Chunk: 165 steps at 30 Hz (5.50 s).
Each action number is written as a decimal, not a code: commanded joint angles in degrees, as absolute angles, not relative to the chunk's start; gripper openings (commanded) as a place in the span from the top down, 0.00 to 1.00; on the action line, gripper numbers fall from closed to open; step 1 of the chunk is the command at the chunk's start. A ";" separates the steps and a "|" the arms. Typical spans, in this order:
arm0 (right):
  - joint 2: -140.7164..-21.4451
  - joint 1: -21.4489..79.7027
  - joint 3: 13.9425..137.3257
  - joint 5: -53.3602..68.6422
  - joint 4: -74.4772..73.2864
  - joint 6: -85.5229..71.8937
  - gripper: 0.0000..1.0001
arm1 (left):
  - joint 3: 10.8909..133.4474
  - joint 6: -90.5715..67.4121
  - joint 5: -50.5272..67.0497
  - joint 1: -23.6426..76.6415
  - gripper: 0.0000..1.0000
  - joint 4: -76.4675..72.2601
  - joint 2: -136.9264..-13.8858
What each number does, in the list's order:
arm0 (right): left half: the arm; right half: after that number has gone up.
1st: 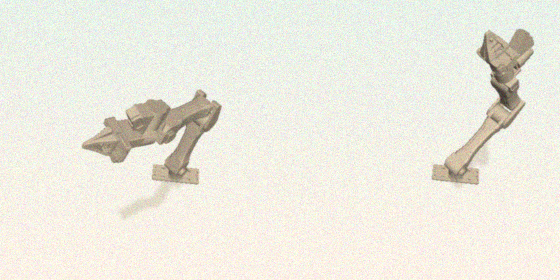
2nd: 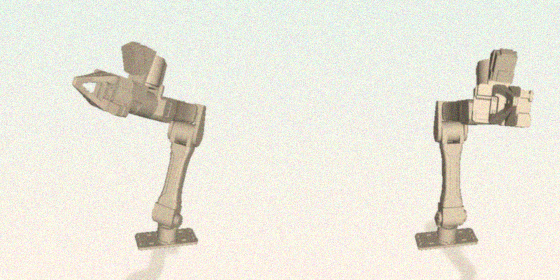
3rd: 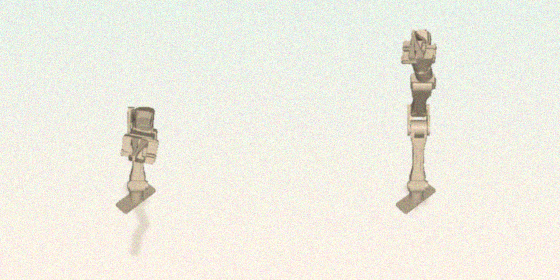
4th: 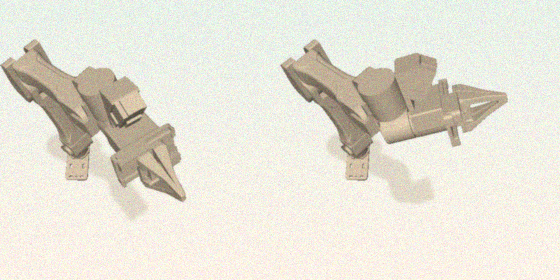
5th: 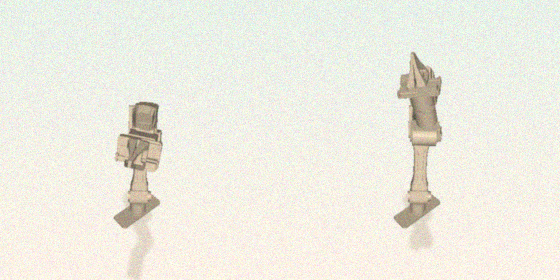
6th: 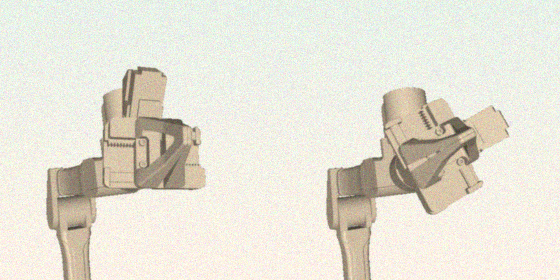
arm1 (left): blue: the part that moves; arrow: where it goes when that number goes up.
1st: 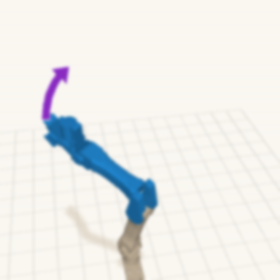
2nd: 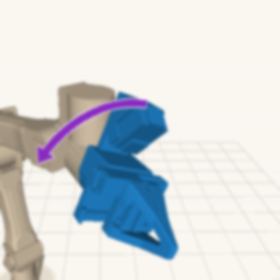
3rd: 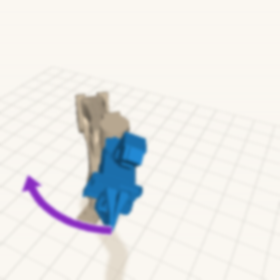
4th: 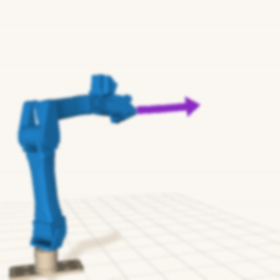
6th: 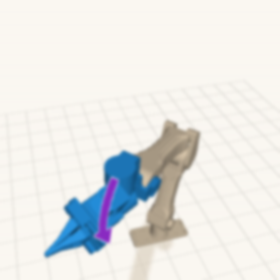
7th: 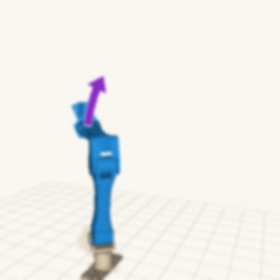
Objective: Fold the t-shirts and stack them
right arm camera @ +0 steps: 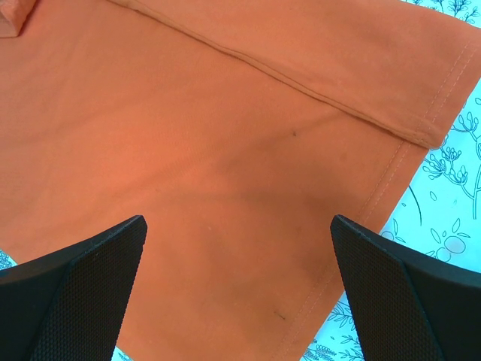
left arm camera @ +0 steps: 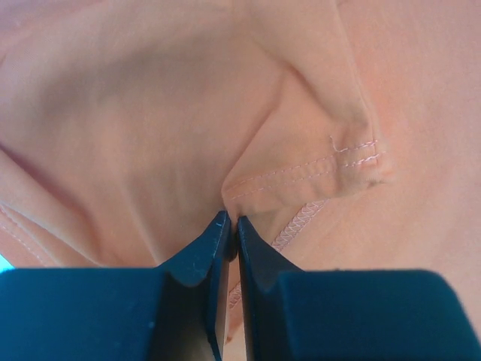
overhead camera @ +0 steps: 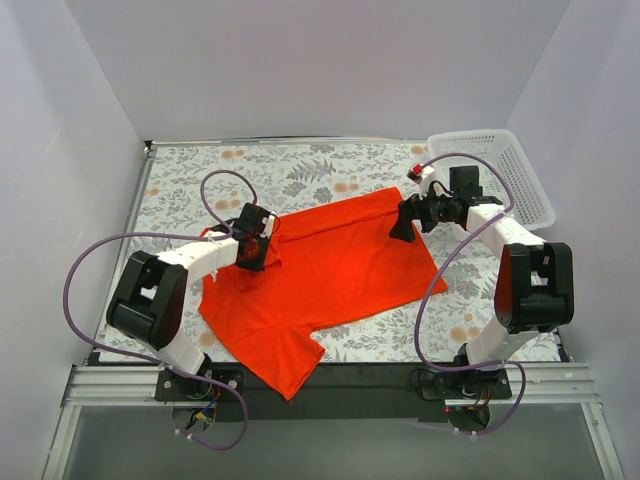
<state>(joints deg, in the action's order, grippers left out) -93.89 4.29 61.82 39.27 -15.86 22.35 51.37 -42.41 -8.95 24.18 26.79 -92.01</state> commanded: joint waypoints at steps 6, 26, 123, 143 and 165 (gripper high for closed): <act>-94.13 3.78 63.28 40.87 -16.17 21.88 0.02 | 52.47 -43.24 -1.07 24.43 0.90 29.35 -86.31; -94.22 3.69 63.28 41.31 -16.17 21.97 0.02 | 46.58 -65.55 -7.14 6.78 0.30 16.53 -69.43; -126.48 9.05 99.05 17.31 -24.17 14.23 0.62 | 46.50 -76.14 -17.34 -6.24 0.36 14.51 -72.70; -85.71 10.71 57.24 43.77 -61.26 101.24 0.20 | 38.22 -87.45 22.24 -3.53 0.36 39.10 -47.28; -86.99 77.42 53.95 28.21 -24.00 64.08 0.41 | 49.74 -73.81 8.11 -1.05 0.39 45.61 -39.46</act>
